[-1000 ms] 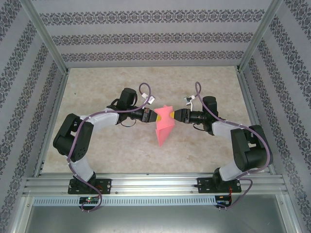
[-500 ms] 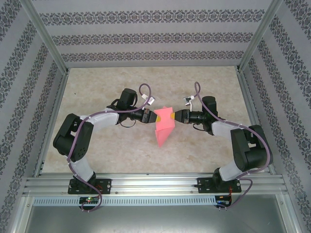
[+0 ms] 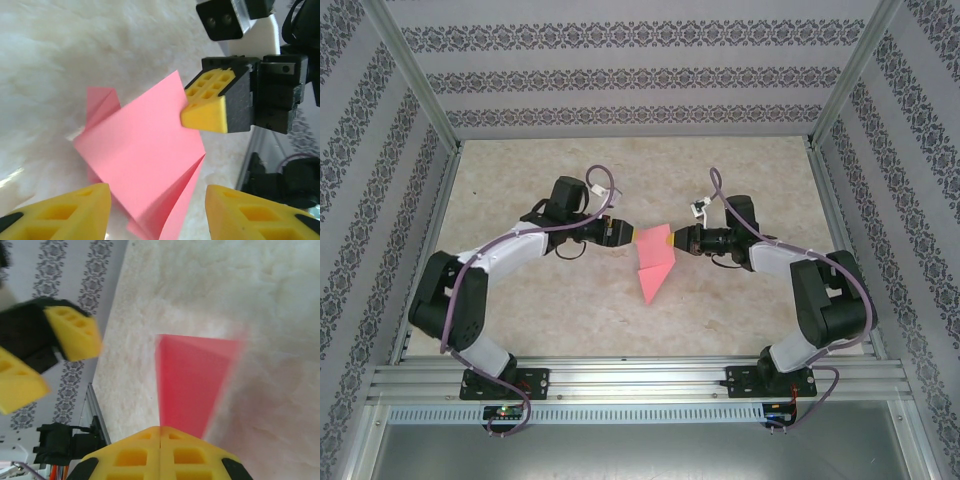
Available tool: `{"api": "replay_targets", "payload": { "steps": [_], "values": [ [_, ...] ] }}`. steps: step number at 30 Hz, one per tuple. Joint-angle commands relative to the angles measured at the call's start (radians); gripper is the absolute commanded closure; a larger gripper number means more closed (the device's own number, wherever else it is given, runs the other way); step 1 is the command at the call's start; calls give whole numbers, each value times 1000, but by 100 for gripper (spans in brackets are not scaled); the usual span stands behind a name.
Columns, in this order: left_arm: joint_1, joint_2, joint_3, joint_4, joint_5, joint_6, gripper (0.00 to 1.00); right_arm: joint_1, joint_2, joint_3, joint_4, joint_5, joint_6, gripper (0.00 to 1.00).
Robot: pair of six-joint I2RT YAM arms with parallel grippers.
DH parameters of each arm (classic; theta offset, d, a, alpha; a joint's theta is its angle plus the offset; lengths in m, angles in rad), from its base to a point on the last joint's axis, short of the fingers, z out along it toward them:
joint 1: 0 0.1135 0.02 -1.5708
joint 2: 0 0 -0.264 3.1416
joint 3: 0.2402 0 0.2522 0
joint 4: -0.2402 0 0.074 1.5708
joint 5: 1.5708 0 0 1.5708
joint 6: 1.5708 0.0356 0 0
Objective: Fold a paper plane with a square sheet of paper (fold left side to right side)
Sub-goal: Place the paper at the center of the table, then fold the wing for the fifth time at the center of the table.
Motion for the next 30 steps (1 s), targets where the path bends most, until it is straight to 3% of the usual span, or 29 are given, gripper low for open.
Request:
{"api": "replay_targets", "payload": {
  "steps": [1,6,11,19,30],
  "values": [
    [-7,-69,30,-177,-148,94,47,6,34,37,-65,94,75,100],
    [-70,-149,21,-298,-234,140,47,13,61,84,-163,159,127,100],
    [-187,-159,-8,-276,-292,84,47,10,115,128,-225,186,169,100],
    [-376,2,64,-264,-443,21,45,11,149,151,-220,195,254,100],
    [-455,188,175,-338,-632,9,41,28,168,184,-259,198,254,100]
  ]
}}
